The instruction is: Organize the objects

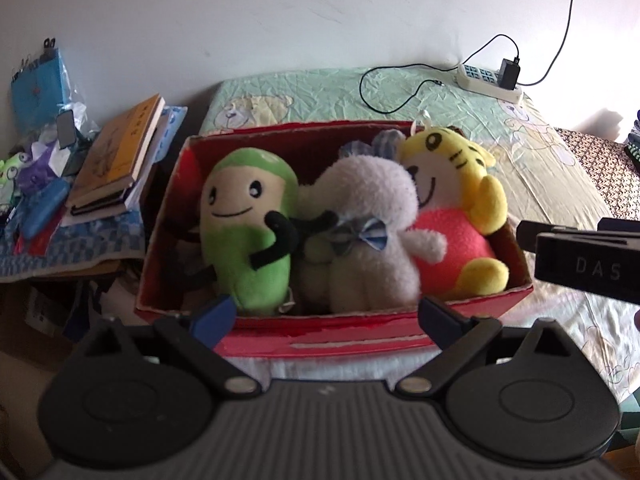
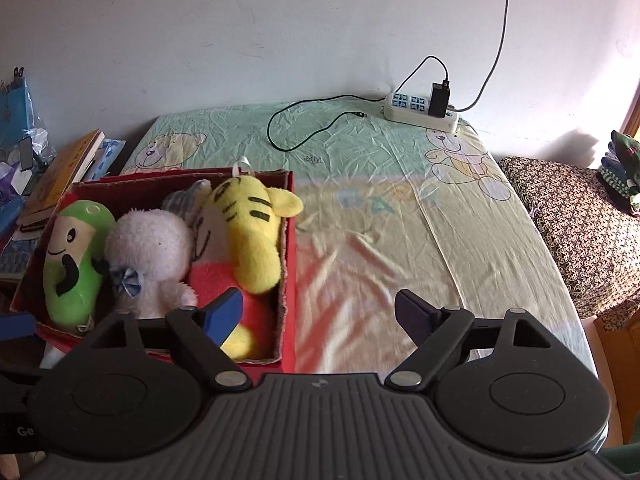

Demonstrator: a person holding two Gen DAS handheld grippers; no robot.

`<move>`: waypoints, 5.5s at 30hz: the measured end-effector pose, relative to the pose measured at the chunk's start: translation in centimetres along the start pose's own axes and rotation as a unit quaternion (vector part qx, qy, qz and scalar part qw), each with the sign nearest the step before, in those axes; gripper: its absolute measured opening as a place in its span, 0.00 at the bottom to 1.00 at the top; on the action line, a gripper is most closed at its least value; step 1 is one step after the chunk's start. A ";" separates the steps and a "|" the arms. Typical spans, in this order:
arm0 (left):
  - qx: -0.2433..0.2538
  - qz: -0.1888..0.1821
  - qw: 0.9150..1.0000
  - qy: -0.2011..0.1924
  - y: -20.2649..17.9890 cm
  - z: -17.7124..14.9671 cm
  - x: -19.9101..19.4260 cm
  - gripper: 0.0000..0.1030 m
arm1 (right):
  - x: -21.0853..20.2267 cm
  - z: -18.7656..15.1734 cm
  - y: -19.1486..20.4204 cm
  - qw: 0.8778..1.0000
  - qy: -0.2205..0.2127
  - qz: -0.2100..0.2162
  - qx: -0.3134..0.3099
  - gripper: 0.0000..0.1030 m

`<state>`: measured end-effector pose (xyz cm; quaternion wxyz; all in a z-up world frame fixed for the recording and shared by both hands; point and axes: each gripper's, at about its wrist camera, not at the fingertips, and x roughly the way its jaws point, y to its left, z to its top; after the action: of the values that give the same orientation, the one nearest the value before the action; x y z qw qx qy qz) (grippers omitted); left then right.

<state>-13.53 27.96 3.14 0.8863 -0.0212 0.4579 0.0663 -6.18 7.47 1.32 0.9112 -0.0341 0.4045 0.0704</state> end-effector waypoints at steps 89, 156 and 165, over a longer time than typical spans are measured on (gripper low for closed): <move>0.014 0.016 0.999 0.039 3.2 -0.2 1.4 0.98 | 0.2 -2.7 4.7 0.997 0.033 0.028 0.060 0.84; 0.130 -0.055 0.990 -0.004 -6.8 0.1 0.4 0.98 | -1.0 -5.1 -2.8 0.987 0.021 -0.070 0.145 0.83; 0.126 -0.057 0.990 -0.005 -7.4 0.5 0.7 0.98 | -1.3 -4.9 -4.2 0.984 0.013 -0.079 0.158 0.83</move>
<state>-11.75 20.75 2.72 0.8866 0.0653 0.4559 -0.0425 -9.95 2.66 -1.01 0.9027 0.0777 0.4179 -0.0670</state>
